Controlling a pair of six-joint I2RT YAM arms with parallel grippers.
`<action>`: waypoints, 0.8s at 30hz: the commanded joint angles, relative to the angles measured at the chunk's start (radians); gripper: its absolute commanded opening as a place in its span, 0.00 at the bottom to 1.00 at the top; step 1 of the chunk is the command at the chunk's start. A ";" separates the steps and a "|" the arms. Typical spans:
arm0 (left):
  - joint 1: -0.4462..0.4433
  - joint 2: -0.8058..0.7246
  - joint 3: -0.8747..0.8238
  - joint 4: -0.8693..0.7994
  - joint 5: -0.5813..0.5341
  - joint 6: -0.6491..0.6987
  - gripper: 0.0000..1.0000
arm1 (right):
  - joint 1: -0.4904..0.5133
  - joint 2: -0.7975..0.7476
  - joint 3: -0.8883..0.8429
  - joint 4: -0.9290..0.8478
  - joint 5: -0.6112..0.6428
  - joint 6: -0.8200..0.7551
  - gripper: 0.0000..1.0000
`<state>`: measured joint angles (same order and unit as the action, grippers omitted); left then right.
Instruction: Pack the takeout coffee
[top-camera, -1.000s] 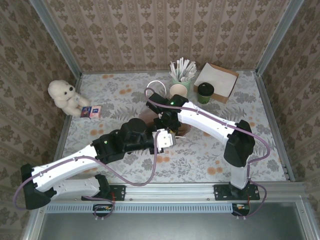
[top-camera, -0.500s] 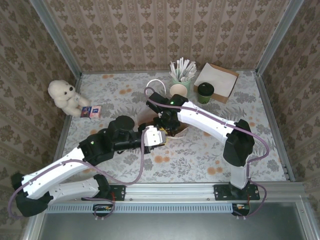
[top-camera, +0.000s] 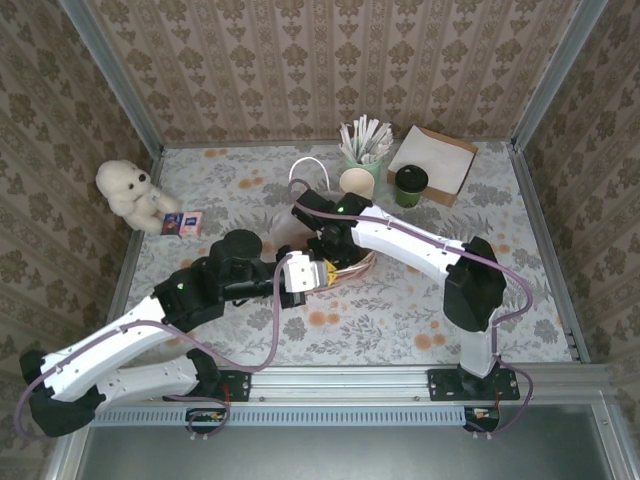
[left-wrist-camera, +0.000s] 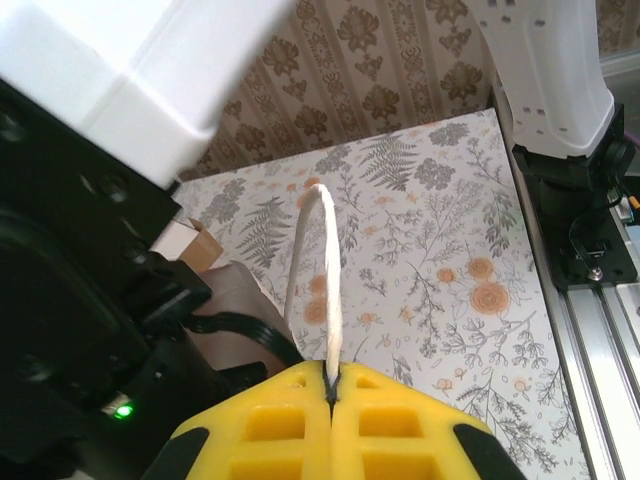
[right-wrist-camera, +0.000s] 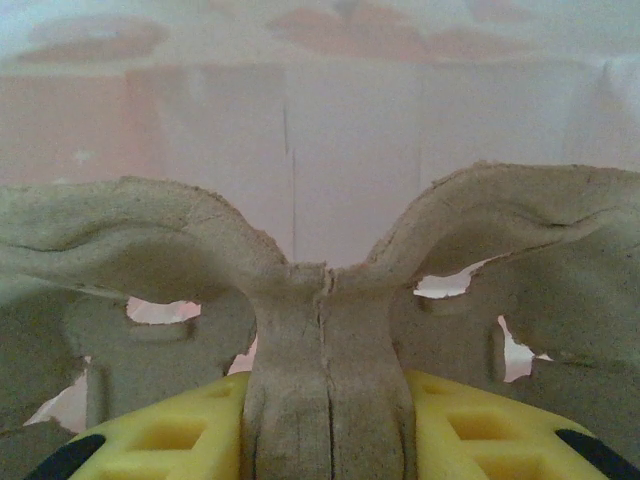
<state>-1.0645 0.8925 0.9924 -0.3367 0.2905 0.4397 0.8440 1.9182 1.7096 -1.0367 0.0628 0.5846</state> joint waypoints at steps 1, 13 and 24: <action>0.011 -0.033 -0.012 0.062 0.041 -0.016 0.00 | -0.005 0.031 -0.022 0.010 0.005 0.025 0.39; 0.028 -0.024 -0.016 0.079 0.023 -0.027 0.00 | -0.002 0.007 -0.146 0.135 0.019 0.001 0.39; 0.119 -0.129 -0.035 0.070 -0.023 -0.123 0.53 | 0.001 -0.010 -0.182 0.173 0.015 -0.016 0.40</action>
<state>-0.9840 0.8268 0.9745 -0.2985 0.2905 0.3798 0.8444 1.9423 1.5417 -0.8825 0.0669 0.5797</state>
